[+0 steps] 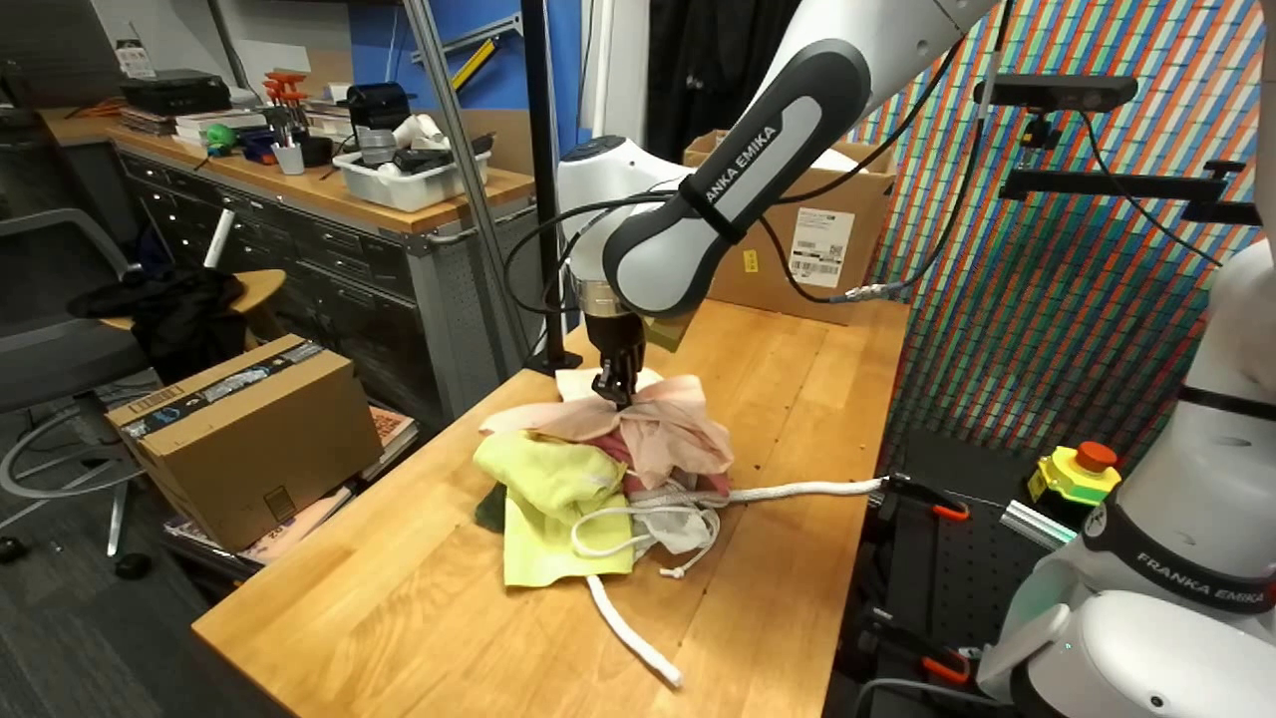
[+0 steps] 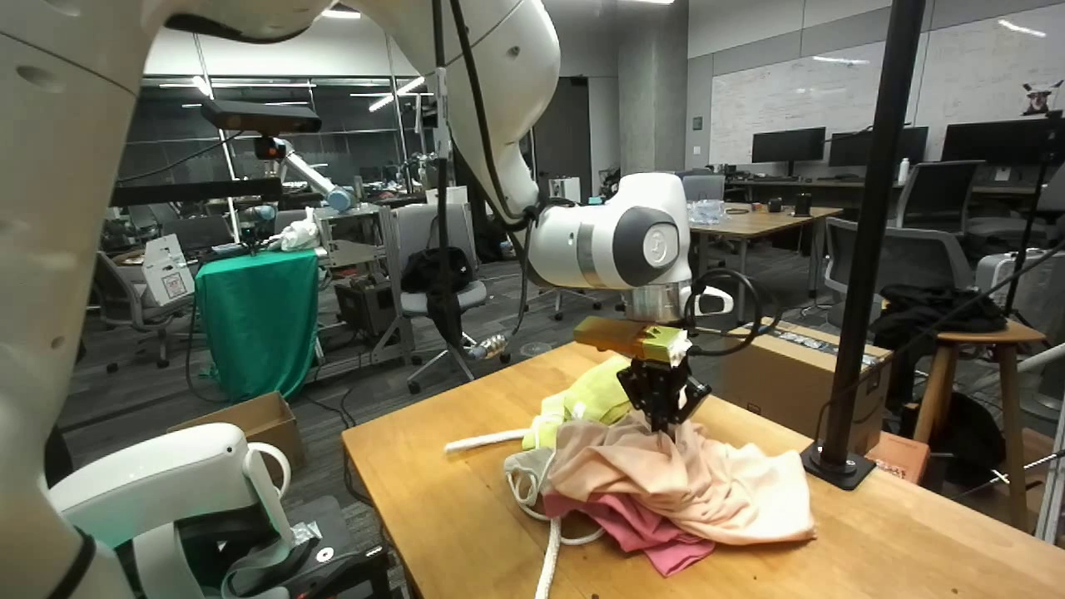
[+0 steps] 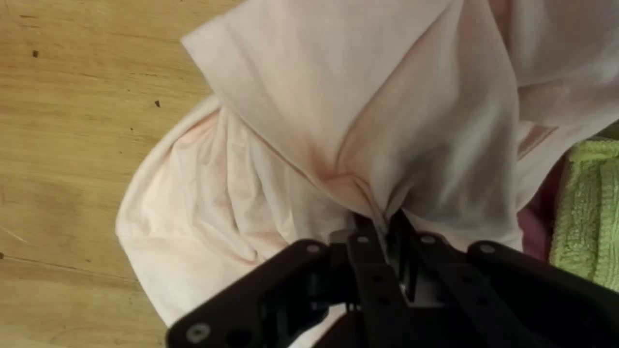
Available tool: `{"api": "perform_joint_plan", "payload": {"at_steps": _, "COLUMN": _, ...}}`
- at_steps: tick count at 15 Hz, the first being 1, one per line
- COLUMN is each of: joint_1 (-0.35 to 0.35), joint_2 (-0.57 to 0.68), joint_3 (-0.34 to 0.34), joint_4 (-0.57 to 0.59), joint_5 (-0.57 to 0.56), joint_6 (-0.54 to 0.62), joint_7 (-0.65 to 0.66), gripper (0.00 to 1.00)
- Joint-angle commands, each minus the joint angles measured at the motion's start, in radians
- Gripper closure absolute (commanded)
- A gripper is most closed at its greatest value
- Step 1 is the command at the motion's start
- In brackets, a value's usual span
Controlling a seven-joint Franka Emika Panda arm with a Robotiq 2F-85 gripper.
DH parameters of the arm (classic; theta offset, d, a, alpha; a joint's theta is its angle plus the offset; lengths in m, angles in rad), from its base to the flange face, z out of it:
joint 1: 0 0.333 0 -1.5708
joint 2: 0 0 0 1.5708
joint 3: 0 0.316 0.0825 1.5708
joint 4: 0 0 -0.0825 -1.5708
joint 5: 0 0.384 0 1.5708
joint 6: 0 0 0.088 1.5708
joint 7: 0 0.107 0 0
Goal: Separate the objects on the heap
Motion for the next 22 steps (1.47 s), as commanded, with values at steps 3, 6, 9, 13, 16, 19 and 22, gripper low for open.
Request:
{"api": "perform_joint_plan", "payload": {"at_steps": 3, "joint_1": 0.013, "joint_2": -0.043, "joint_3": -0.019, "joint_4": 0.002, "joint_5": -0.024, "joint_6": -0.02, "joint_7": 0.027, "gripper": 0.97}}
{"api": "perform_joint_plan", "payload": {"at_steps": 6, "joint_1": 0.026, "joint_2": -0.09, "joint_3": -0.054, "joint_4": -0.016, "joint_5": -0.09, "joint_6": 0.018, "joint_7": 0.087, "gripper": 0.97}}
{"api": "perform_joint_plan", "payload": {"at_steps": 9, "joint_1": 0.023, "joint_2": -0.158, "joint_3": -0.089, "joint_4": -0.034, "joint_5": -0.16, "joint_6": 0.041, "joint_7": 0.153, "gripper": 0.97}}
{"api": "perform_joint_plan", "payload": {"at_steps": 13, "joint_1": 0.006, "joint_2": -0.262, "joint_3": -0.13, "joint_4": -0.056, "joint_5": -0.245, "joint_6": 0.071, "joint_7": 0.259, "gripper": 0.97}}
{"api": "perform_joint_plan", "payload": {"at_steps": 16, "joint_1": -0.014, "joint_2": -0.326, "joint_3": -0.155, "joint_4": -0.063, "joint_5": -0.325, "joint_6": 0.089, "joint_7": 0.353, "gripper": 0.97}}
{"api": "perform_joint_plan", "payload": {"at_steps": 19, "joint_1": -0.047, "joint_2": -0.368, "joint_3": -0.171, "joint_4": -0.062, "joint_5": -0.423, "joint_6": 0.101, "joint_7": 0.475, "gripper": 0.97}}
{"api": "perform_joint_plan", "payload": {"at_steps": 22, "joint_1": -0.094, "joint_2": -0.371, "joint_3": -0.182, "joint_4": -0.038, "joint_5": -0.504, "joint_6": 0.115, "joint_7": 0.609, "gripper": 0.97}}
